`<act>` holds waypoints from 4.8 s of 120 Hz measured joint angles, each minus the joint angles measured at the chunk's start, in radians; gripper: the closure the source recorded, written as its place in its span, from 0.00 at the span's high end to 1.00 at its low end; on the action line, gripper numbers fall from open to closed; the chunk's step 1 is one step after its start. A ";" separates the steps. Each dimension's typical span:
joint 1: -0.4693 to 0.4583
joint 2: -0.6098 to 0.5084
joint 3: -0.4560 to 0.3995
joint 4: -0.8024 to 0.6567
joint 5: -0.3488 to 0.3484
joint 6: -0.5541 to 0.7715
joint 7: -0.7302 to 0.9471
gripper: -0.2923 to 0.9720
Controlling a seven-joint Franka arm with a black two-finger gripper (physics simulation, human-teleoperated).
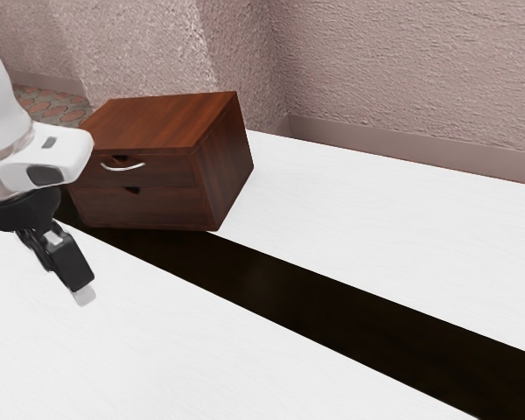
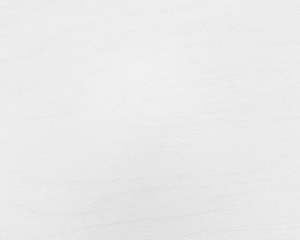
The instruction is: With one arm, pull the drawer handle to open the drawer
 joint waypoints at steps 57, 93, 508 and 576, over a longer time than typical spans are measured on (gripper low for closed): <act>0.010 -0.058 0.014 -0.079 0.084 0.015 -0.004 0.77; 0.042 0.048 0.251 -0.120 0.232 0.262 0.367 0.77; -1.001 0.084 1.423 0.276 0.408 0.713 1.185 0.67; -0.893 0.088 1.326 0.229 0.411 0.746 1.157 0.76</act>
